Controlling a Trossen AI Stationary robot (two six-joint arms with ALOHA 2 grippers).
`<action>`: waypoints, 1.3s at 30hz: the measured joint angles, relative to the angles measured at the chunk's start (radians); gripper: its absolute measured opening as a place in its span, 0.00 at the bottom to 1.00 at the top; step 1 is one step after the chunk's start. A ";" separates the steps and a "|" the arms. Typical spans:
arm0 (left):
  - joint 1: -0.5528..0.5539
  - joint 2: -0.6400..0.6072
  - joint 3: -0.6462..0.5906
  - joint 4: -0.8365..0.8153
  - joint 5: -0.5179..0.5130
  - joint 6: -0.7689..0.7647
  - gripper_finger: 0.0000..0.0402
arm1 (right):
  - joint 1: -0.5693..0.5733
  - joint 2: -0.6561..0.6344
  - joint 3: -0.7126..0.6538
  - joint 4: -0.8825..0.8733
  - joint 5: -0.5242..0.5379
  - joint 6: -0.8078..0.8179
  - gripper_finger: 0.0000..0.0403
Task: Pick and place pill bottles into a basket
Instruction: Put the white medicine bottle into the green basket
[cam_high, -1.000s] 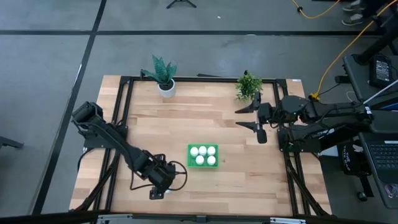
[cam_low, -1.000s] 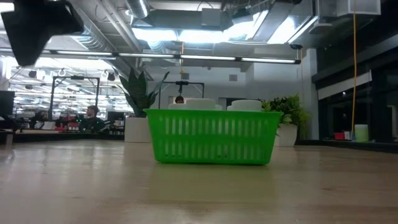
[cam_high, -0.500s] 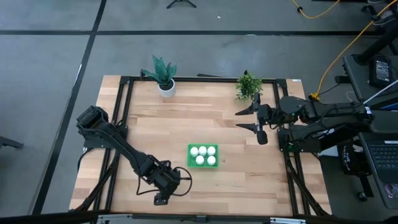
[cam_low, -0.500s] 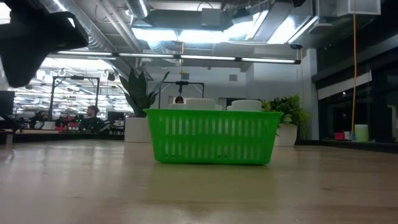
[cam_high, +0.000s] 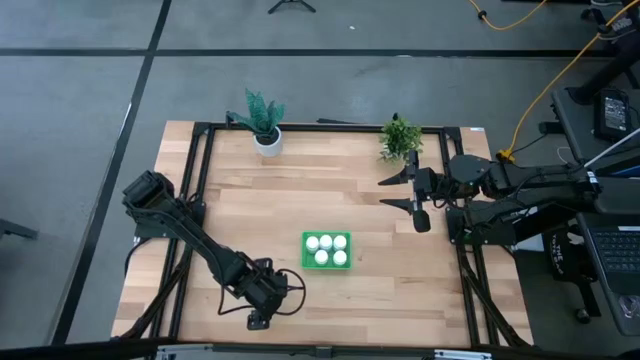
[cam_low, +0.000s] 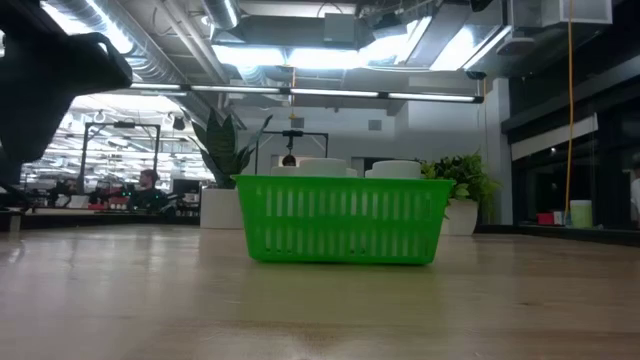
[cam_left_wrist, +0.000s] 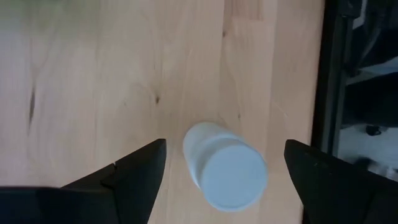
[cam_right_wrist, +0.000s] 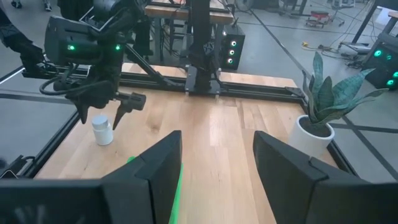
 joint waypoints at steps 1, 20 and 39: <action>0.000 0.002 0.000 -0.001 -0.004 0.004 0.79 | 0.000 0.000 0.000 0.000 0.000 0.000 0.50; -0.020 0.102 -0.005 0.011 0.015 -0.024 0.72 | 0.000 0.000 0.000 -0.001 0.000 0.000 0.50; 0.007 0.052 -0.005 -0.024 0.031 0.052 0.44 | 0.000 0.000 0.000 -0.002 0.000 -0.019 0.50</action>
